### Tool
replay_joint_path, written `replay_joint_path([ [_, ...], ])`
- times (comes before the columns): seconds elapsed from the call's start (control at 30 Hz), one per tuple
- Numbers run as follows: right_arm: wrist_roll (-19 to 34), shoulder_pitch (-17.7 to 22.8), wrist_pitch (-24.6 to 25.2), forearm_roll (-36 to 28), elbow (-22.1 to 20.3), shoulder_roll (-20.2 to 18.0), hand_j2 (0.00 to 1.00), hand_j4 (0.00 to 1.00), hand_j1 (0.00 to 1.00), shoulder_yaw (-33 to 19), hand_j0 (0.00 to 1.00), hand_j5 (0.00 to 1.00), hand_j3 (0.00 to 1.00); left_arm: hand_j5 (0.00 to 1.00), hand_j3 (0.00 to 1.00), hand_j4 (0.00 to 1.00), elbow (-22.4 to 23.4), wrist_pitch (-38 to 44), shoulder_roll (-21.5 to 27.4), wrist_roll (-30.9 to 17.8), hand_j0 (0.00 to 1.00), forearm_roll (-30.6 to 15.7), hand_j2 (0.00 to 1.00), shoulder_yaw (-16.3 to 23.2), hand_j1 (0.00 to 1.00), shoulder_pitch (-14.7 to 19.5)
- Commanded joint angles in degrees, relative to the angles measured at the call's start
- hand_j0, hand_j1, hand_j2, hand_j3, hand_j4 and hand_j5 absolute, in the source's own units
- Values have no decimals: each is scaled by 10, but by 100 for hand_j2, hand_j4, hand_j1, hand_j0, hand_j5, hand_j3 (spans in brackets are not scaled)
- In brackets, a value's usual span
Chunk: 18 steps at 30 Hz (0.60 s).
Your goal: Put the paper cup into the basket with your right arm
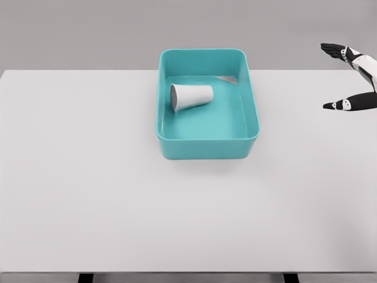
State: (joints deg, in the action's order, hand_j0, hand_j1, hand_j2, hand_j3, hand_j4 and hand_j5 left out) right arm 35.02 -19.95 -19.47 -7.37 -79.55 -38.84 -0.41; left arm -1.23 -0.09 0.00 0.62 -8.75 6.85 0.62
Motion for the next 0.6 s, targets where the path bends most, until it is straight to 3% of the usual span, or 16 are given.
replay_joint_path([
  [0.0, 0, 0, 0, -3, 7, 1, 100, 100, 100, 0, 100, 100, 100, 100, 100, 100, 0, 0, 0, 0, 100, 0, 100, 0, 100, 0],
  [0.57, 0, -5, 3, 3, 18, 4, 100, 100, 100, 1, 100, 100, 100, 100, 100, 100, 0, 0, 0, 0, 100, 0, 100, 0, 100, 0],
])
